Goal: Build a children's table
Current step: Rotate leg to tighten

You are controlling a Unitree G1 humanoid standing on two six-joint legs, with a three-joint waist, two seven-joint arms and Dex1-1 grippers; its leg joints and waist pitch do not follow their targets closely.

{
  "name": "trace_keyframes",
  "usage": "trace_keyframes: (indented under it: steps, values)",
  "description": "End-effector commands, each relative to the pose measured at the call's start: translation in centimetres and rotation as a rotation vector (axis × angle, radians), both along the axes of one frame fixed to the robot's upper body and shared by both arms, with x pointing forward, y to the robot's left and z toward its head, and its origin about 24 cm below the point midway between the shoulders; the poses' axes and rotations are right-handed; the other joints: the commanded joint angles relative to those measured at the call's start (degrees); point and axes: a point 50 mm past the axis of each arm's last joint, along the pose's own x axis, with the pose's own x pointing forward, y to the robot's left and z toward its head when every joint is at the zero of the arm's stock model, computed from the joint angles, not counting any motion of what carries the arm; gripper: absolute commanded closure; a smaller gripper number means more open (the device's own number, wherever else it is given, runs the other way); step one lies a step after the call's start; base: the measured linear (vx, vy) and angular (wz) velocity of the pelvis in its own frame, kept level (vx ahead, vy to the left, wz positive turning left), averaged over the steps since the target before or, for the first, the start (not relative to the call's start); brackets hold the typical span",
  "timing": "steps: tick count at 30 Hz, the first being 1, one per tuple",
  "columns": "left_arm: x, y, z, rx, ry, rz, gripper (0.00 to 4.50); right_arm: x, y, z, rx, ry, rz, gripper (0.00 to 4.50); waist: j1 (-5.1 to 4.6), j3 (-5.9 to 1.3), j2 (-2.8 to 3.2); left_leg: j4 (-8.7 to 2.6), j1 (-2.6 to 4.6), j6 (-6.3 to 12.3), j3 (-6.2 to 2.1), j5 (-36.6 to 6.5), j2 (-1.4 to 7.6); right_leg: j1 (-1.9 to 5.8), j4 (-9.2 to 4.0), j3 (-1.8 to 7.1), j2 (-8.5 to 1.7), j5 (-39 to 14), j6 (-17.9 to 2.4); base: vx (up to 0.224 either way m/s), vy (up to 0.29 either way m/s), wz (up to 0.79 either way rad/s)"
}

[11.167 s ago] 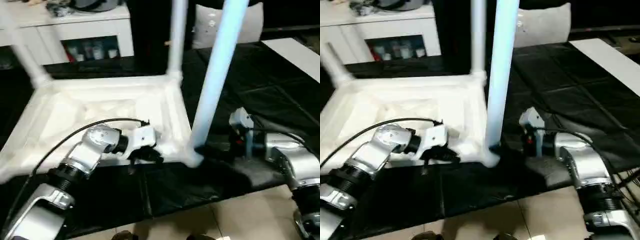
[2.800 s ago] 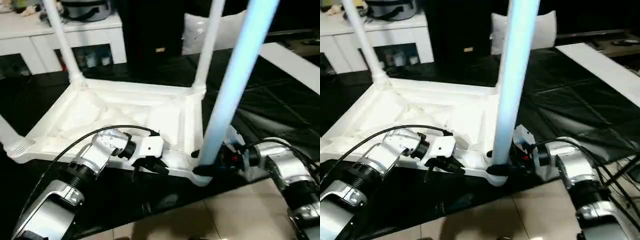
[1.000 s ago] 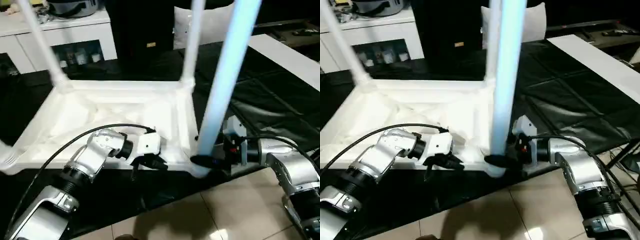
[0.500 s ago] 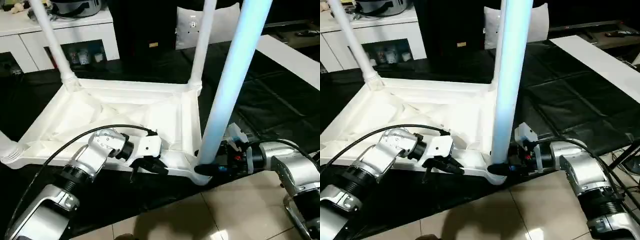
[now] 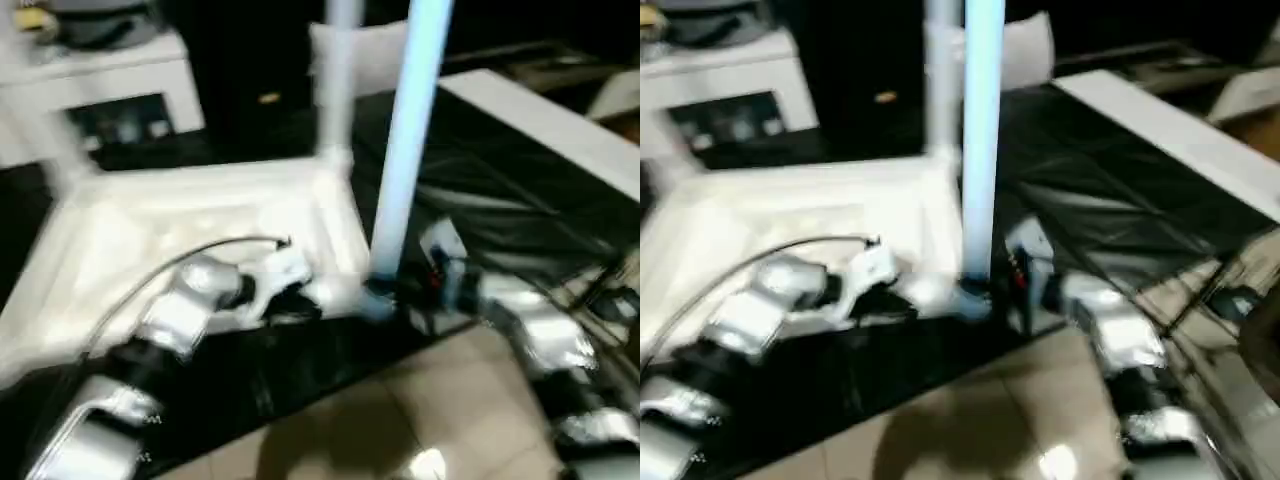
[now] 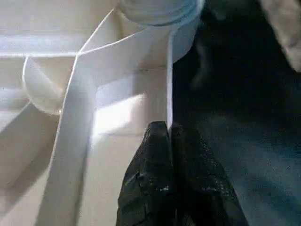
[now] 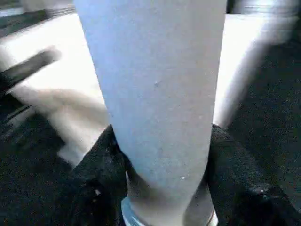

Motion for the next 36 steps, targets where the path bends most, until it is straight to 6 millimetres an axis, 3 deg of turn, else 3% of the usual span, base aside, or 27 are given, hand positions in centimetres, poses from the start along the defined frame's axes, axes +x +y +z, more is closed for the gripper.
trace_keyframes:
  steps: [1, 5, 6, 9, 12, 14, 16, 24, 25, 28, 29, 36]
  values:
    - [-0.1, -4.3, 1.1, -0.108, -0.034, -0.003, 4.50, 0.7, 2.2, -1.2, 0.004, 0.074, -0.123, 2.43, 0.33, -2.84, -0.52, -4.33, -0.14, 0.67, -0.78, -12.9, 1.71, 2.45, -5.90, 2.83, -3.32, -17.9, -10.9, 0.000, 0.000, 0.00]
    - [0.5, -5.2, 1.4, -0.137, -0.060, 0.072, 4.50, 1.1, 3.0, -0.9, 0.026, 0.050, -0.163, 2.43, 0.74, -3.28, -0.78, -3.68, -0.26, 3.61, -0.31, -8.2, 1.51, 2.56, -5.60, 2.89, -3.17, -9.9, -12.7, 0.000, 0.000, 0.00]
    - [0.5, -5.3, 1.5, -0.140, -0.063, 0.081, 4.50, 1.2, 3.1, -0.7, 0.035, 0.040, -0.173, 1.91, 0.96, -3.37, -0.79, -3.68, -0.51, 4.36, -0.38, -6.7, 1.48, 2.85, -5.31, 2.81, -3.13, -7.9, -12.9, 0.000, 0.000, 0.00]
    - [0.6, -5.0, 1.7, -0.117, -0.086, 0.092, 4.50, 1.4, 3.1, 0.0, 0.043, -0.005, -0.181, 1.70, 1.19, -3.42, -0.71, -3.65, -0.53, 5.34, -0.35, -5.4, 1.60, 2.86, -5.03, 2.78, -3.14, -5.4, -13.5, 0.000, 0.000, 0.00]
    - [0.6, -4.3, 1.4, -0.084, -0.099, 0.086, 4.50, 1.3, 2.4, 0.3, 0.031, -0.040, -0.167, 1.44, 1.22, -3.32, -0.37, -3.85, -0.37, 5.30, -0.45, -6.4, 1.81, 2.88, -4.95, 2.74, -3.10, -4.5, -14.2, 0.000, 0.000, 0.00]
    - [0.6, -3.6, 1.1, -0.064, -0.110, 0.065, 4.50, 0.9, 1.4, 0.5, 0.018, -0.075, -0.136, 1.37, 1.20, -3.27, -0.45, -3.90, -0.29, 5.21, -0.40, -7.6, 1.83, 2.88, -5.07, 2.81, -3.16, -4.6, -14.2, 0.000, 0.000, 0.00]
    - [0.6, -3.2, 1.0, -0.056, -0.115, 0.042, 4.50, 0.6, 0.7, 0.6, 0.012, -0.092, -0.098, 1.01, 1.46, -3.31, -0.41, -3.88, -0.29, 5.46, -0.41, -7.6, 1.85, 3.00, -5.03, 2.85, -3.17, -4.1, -14.0, 0.000, 0.000, 0.00]
    - [0.3, -1.2, 0.5, 0.007, -0.110, -0.100, 4.50, -1.4, -2.4, 1.3, -0.041, -0.119, 0.123, 0.48, 2.69, -3.19, -0.30, -3.87, -0.09, 6.05, -0.32, -7.4, 2.00, 2.94, -4.98, 2.95, -3.18, -3.0, -14.1, 0.000, 0.000, 0.00]
    - [0.2, -0.9, 0.5, 0.012, -0.108, -0.132, 4.50, -1.6, -2.8, 1.4, -0.051, -0.116, 0.151, 0.22, 2.76, -3.21, -0.20, -3.96, -0.07, 5.81, -0.40, -7.7, 2.07, 2.96, -4.93, 2.92, -3.23, -3.3, -14.2, 0.000, 0.000, 0.00]
    - [-0.3, -0.3, 0.5, 0.031, -0.094, -0.241, 4.50, -2.3, -3.8, 1.6, -0.087, -0.109, 0.233, 0.07, 3.04, -3.25, -0.25, -3.93, -0.12, 6.04, -0.51, -7.5, 2.10, 3.10, -4.88, 2.89, -3.27, -2.6, -14.4, 0.000, 0.000, 0.00]
    - [-0.7, 0.1, 0.5, 0.048, -0.081, -0.329, 4.50, -2.8, -4.5, 1.8, -0.121, -0.096, 0.303, 0.03, 3.18, -3.26, 0.03, -3.91, -0.14, 6.14, -0.47, -7.6, 2.11, 3.12, -4.82, 2.88, -3.27, -2.3, -14.5, 0.000, 0.000, 0.00]
    - [-1.7, 1.1, 0.5, 0.102, -0.034, -0.523, 4.50, -3.9, -5.0, 2.4, -0.110, -0.048, 0.501, 0.19, 3.96, -3.26, 0.27, -3.99, 0.11, 6.29, -0.37, -8.4, 2.46, 2.91, -4.58, 2.82, -3.24, -1.5, -15.4, 0.000, 0.000, 0.00]
